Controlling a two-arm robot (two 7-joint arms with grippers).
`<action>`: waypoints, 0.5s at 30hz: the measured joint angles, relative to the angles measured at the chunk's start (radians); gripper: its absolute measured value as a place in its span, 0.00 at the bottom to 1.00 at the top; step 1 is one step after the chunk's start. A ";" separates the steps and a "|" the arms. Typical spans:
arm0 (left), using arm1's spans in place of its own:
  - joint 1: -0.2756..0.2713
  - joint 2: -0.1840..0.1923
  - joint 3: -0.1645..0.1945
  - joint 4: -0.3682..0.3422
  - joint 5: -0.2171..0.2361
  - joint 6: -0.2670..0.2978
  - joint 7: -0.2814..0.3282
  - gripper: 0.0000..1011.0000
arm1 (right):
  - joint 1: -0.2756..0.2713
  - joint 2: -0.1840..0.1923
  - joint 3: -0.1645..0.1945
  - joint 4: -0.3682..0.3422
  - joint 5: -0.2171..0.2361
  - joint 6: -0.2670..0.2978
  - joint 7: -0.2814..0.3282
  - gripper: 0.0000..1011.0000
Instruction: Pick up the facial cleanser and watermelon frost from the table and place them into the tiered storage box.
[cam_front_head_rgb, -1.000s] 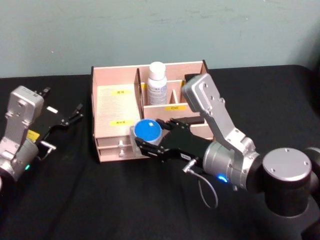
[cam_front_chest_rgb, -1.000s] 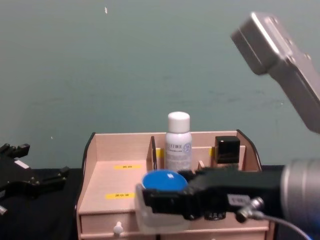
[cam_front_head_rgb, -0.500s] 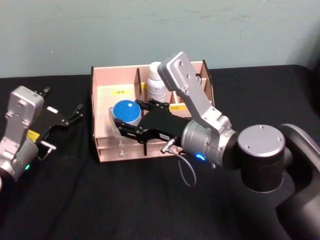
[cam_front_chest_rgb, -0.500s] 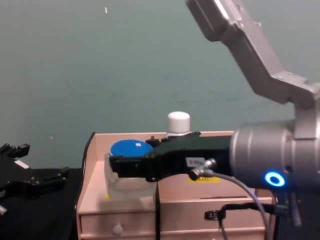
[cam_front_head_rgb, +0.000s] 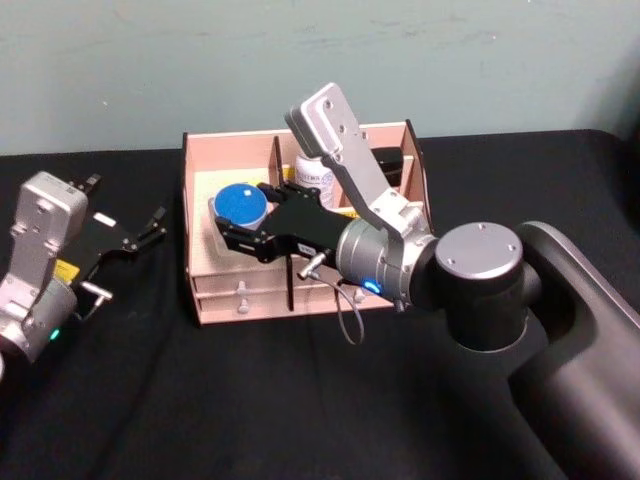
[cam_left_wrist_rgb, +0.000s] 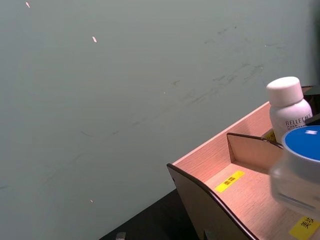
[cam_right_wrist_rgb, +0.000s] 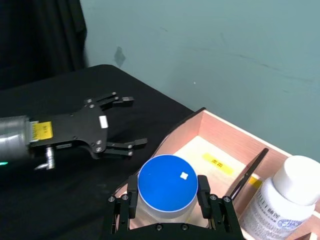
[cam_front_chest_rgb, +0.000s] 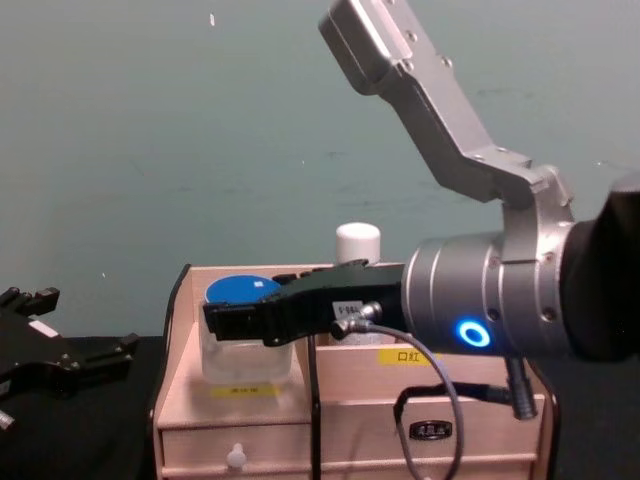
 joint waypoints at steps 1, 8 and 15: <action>0.000 0.000 0.000 0.000 0.000 0.000 0.000 1.00 | 0.004 -0.004 0.000 0.008 -0.001 0.000 -0.002 0.71; 0.000 0.000 0.000 0.000 0.000 0.000 0.000 1.00 | 0.040 -0.031 0.006 0.072 -0.009 0.000 -0.009 0.71; 0.000 0.000 0.000 0.000 0.000 0.000 0.000 1.00 | 0.080 -0.058 0.017 0.143 -0.012 -0.007 -0.011 0.71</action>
